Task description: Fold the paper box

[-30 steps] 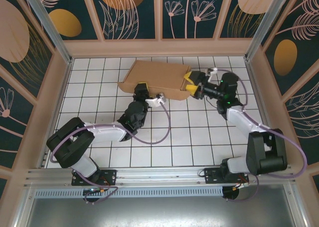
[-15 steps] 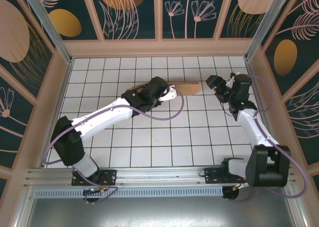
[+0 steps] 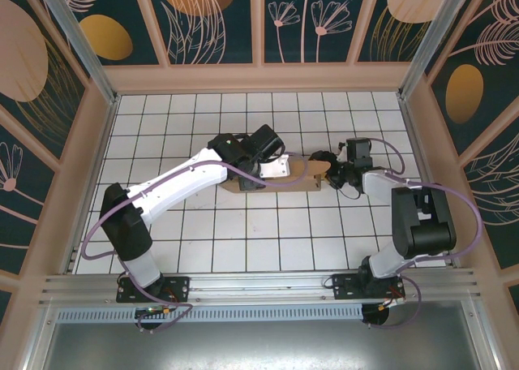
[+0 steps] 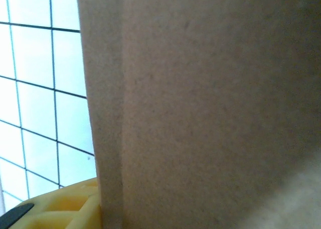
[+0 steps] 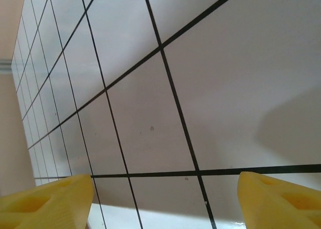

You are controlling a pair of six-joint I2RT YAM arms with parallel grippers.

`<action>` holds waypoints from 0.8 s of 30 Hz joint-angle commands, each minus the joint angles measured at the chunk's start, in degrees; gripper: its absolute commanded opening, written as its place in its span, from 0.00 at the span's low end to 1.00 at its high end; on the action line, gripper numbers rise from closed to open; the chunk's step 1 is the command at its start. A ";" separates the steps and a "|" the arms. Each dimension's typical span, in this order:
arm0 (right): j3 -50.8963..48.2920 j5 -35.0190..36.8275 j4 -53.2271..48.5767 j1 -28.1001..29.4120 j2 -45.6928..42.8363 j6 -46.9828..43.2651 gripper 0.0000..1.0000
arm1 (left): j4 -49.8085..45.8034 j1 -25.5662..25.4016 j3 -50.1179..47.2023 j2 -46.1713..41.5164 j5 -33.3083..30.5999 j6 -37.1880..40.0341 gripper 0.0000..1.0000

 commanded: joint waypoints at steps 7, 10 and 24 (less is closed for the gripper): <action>-0.13 -5.32 2.56 2.22 5.52 -2.59 0.75 | -1.53 0.65 5.07 7.22 7.01 0.67 0.49; -1.46 -8.02 5.57 2.65 7.10 -1.25 0.74 | -2.03 0.66 6.78 9.27 6.13 1.02 0.50; -2.09 -3.52 5.27 0.55 5.63 2.56 0.76 | 0.93 1.38 7.45 14.77 1.38 0.23 0.63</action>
